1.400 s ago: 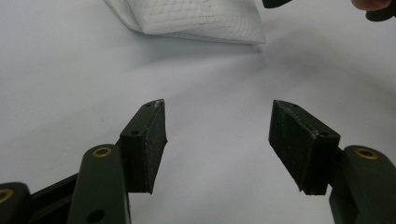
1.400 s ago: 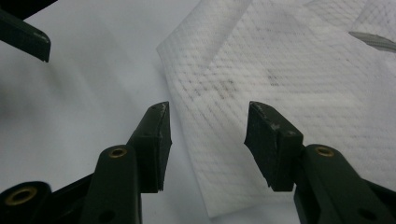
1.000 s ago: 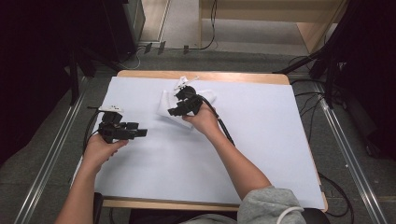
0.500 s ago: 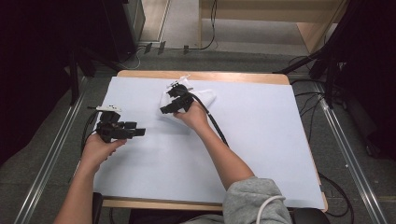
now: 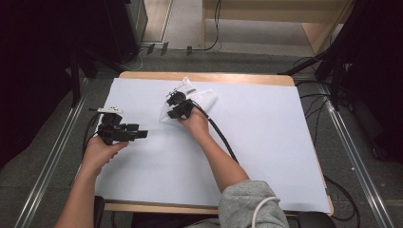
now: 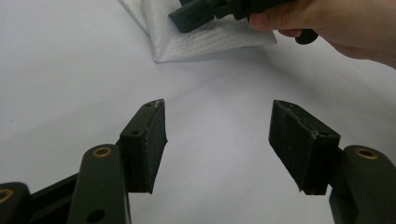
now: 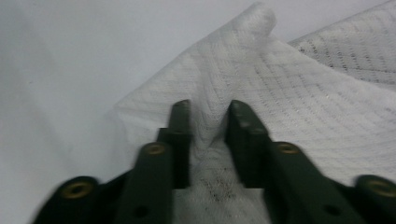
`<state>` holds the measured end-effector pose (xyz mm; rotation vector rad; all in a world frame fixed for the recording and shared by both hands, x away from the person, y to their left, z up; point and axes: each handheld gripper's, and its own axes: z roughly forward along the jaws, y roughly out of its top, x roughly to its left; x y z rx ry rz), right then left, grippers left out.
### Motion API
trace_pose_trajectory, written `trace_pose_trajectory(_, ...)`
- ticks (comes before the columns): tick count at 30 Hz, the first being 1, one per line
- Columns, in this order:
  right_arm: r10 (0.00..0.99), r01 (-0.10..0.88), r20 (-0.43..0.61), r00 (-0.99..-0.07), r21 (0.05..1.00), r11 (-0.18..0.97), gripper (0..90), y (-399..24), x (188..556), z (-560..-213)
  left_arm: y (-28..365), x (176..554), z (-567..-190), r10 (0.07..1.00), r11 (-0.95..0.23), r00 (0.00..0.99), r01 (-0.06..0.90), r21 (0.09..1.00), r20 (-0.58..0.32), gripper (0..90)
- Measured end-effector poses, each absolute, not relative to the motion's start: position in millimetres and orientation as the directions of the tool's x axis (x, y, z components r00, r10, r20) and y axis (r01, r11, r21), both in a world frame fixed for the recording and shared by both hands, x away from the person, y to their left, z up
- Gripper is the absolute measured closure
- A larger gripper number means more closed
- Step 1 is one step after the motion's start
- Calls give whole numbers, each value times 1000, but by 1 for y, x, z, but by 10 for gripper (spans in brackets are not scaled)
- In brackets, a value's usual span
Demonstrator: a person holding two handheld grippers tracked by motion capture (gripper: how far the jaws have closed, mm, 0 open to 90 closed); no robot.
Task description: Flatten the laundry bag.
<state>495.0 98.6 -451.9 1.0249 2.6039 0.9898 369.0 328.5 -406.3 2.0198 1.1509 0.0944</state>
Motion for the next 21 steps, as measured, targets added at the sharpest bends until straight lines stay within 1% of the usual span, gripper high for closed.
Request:
trace_pose_trajectory(2, 662, 564, 108, -742, 633, 530, 866, 97, 496, -452, 328, 369, -407, 755, -273, 583, 696, 664, -301, 375)
trace_pose_trajectory(4, 651, 562, 116, -750, 630, 536, 897, 97, 497, -452, 328, 370, -407, 755, -270, 582, 697, 665, -303, 375)
trace_pose_trajectory(11, 650, 562, 124, -750, 638, 526, 900, 96, 496, -443, 329, 369, -407, 758, -268, 579, 697, 665, -301, 375)
trace_pose_trajectory(18, 637, 530, 118, -762, 678, 509, 900, 83, 487, -414, 330, 369, -406, 758, -262, 577, 695, 669, -303, 375)
trace_pose_trajectory(21, 629, 522, 130, -766, 698, 491, 900, 76, 483, -402, 329, 369, -406, 758, -264, 579, 693, 671, -300, 376)
